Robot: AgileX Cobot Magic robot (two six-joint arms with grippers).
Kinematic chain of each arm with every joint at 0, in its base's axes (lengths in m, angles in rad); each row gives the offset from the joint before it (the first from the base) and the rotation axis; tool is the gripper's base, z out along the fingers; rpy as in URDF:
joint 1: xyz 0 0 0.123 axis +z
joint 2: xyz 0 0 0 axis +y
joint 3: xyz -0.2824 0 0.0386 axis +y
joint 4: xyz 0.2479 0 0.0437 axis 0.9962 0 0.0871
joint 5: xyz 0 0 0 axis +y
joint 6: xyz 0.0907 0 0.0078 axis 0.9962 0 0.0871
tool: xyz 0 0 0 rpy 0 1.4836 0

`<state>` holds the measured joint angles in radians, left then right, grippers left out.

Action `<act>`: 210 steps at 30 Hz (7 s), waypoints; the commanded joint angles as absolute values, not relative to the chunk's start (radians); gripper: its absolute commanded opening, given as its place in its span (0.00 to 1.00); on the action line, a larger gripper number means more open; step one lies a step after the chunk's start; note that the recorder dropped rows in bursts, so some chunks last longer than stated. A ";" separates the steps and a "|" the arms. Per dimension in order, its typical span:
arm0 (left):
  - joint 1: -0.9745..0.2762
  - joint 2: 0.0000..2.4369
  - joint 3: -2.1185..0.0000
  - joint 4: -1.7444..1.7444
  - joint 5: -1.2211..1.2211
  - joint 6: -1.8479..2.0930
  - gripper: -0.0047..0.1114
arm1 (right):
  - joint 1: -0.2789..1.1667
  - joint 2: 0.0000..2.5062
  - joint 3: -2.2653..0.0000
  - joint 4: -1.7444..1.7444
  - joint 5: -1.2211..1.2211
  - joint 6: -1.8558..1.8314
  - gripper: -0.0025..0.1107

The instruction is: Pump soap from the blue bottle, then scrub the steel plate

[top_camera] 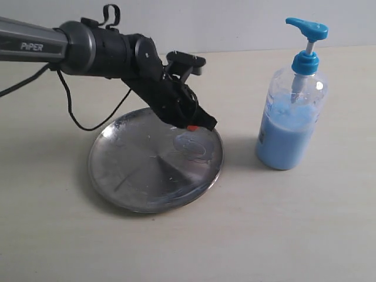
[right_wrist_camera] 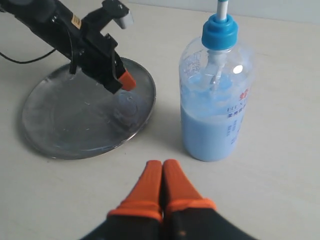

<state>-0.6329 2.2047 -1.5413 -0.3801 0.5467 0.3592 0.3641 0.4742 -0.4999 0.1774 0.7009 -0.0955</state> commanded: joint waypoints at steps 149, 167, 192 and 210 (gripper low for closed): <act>-0.082 0.000 -0.019 0.127 0.163 -0.271 0.04 | 0.361 0.466 -0.476 0.183 0.634 -0.181 0.02; -0.066 0.000 0.000 0.131 0.348 -0.241 0.04 | 0.361 0.466 -0.476 0.183 0.634 -0.181 0.02; -0.066 0.000 0.000 0.131 0.349 -0.241 0.04 | 0.361 0.466 -0.476 0.183 0.634 -0.181 0.02; -0.066 0.000 0.000 0.131 0.349 -0.241 0.04 | 0.361 0.466 -0.476 0.183 0.634 -0.181 0.02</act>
